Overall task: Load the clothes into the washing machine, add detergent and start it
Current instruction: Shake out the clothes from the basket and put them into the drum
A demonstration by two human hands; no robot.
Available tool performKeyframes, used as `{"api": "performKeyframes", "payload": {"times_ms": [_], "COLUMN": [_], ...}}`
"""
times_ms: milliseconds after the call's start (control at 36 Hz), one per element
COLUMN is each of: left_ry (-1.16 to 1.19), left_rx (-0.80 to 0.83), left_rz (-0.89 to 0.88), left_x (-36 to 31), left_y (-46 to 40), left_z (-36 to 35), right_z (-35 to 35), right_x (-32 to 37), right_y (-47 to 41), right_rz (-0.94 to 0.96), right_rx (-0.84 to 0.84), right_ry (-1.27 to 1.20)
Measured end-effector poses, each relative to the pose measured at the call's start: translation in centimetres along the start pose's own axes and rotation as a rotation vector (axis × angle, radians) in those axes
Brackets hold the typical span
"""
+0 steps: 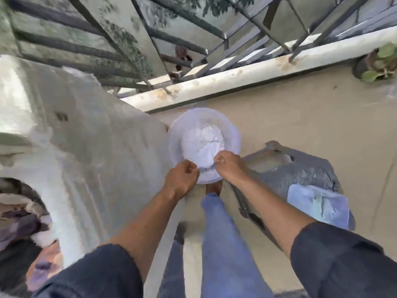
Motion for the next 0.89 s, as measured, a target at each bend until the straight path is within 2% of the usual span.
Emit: {"api": "performKeyframes", "payload": {"times_ms": [139,278,556,667,889], "left_ry": [0.031,0.035,0.093,0.099,0.068], "left_rx": [-0.03,-0.056,-0.125,-0.143,-0.128], "left_rz": [0.092,0.113,0.149,0.153,0.19], "left_x": [2.4,4.7,7.3,8.2,7.9], "left_y": [-6.6,-12.9,-18.9,-19.4,-17.3], "left_z": [-5.4,-9.5,-12.1,-11.9,-10.1], "right_z": [-7.2,-14.1,-23.6,-24.2,-20.2], "right_x": [-3.9,-7.0,-10.4,-10.5,-7.5], "right_y": [-8.0,-15.3,-23.4,-23.8,-19.9], "right_rz": [-0.026,-0.152,-0.388,-0.391,-0.218], "right_rx": [0.155,0.253,0.291,0.167,0.064], "right_ry": [0.089,0.012,0.014,0.061,-0.049]}}
Point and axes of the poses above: each hand's wrist, its own y-axis away from the middle knuckle, its own z-axis out of the back of the hand, x = y × z, the point moved 2 cm from there along -y, towards the middle knuckle, and after that the axes turned 12 degrees about -x, right-handed, at the moved point
